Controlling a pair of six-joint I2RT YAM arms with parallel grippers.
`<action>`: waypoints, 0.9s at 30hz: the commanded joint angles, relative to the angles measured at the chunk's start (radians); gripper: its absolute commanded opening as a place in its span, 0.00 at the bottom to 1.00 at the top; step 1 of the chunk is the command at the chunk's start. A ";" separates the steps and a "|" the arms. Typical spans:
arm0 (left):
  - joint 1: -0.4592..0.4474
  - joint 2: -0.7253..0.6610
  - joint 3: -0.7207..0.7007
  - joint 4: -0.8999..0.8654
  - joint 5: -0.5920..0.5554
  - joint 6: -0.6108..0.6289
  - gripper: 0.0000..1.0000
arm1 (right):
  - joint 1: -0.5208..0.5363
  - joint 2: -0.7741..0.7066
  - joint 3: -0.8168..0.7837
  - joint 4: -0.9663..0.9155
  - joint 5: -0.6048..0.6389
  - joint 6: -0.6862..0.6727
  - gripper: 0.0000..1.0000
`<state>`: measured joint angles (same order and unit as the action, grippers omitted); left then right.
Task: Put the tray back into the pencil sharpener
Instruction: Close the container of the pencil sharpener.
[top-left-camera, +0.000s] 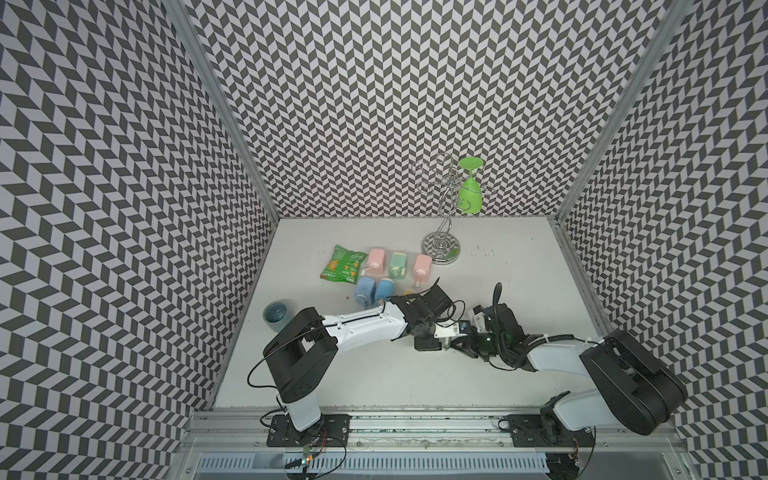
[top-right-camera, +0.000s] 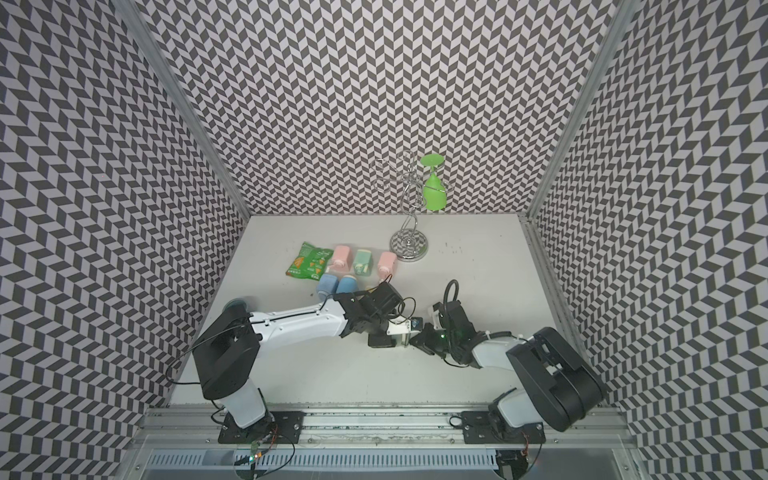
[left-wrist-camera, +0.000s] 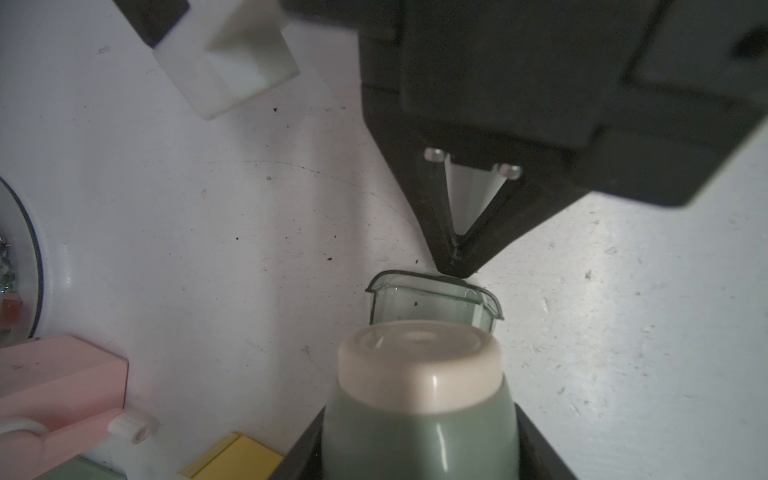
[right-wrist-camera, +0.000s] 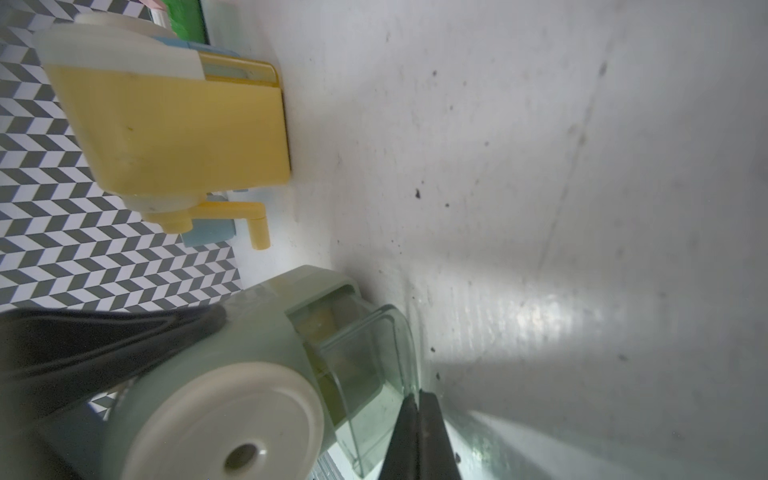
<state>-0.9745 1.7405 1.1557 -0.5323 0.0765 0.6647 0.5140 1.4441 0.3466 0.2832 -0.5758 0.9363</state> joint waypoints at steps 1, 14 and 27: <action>-0.044 0.039 -0.028 0.078 0.166 0.025 0.00 | 0.033 -0.034 0.066 0.178 -0.093 -0.019 0.00; -0.035 0.014 -0.072 0.078 0.074 0.030 0.00 | -0.046 -0.167 0.080 -0.319 0.190 -0.152 0.13; -0.030 0.019 -0.065 0.078 0.078 0.031 0.00 | -0.048 -0.200 0.058 -0.238 0.106 -0.138 0.19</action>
<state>-0.9905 1.7275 1.1137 -0.4423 0.1074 0.6914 0.4683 1.2194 0.4080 -0.0139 -0.4416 0.8036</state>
